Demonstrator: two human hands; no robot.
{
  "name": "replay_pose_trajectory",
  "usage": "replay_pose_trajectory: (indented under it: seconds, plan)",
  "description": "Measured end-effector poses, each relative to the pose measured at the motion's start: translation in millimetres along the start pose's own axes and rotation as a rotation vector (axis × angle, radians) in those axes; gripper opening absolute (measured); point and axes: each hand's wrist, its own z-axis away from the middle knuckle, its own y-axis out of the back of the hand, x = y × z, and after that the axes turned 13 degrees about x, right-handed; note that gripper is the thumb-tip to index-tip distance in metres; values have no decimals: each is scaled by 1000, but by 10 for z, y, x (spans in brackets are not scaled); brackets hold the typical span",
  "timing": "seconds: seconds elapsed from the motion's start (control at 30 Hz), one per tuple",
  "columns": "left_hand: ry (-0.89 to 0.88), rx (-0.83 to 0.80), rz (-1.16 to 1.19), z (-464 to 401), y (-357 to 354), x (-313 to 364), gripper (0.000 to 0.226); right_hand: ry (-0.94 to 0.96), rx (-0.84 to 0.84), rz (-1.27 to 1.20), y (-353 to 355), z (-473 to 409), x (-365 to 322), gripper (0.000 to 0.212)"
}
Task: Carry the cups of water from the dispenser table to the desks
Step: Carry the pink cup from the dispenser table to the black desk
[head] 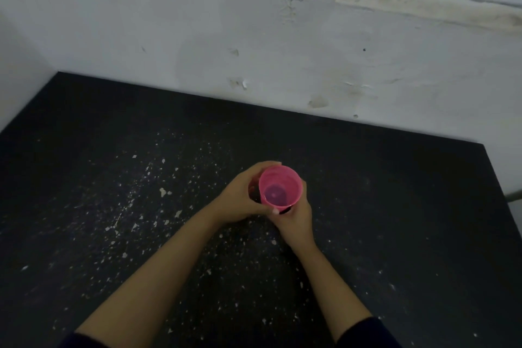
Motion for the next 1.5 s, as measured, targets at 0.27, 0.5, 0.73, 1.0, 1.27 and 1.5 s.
replay_pose_trajectory:
  seconds: [0.27, 0.5, 0.73, 1.0, 1.27, 1.5]
  plan:
    - [-66, 21, -17, -481, 72, 119, 85, 79, 33, -52, -98, -493, -113, 73]
    - [-52, 10, -16, -862, 86, 125, 84, 81, 48, -26, -168, -863, -85, 75]
    - [-33, 26, 12, -940, 40, 44, 83, 69, 47, -13, -170, -937, 3, 77]
    - [23, 7, 35, -987, 3, 11, 82, 3, 25, -8, -167, -950, 50, 81]
    - [75, 19, 29, -984, -7, -28, 77, -39, -3, 20, -137, -927, 56, 85]
    - [119, 137, 57, -739, -87, -207, 86, -78, 5, -15, -48, -820, 63, 84]
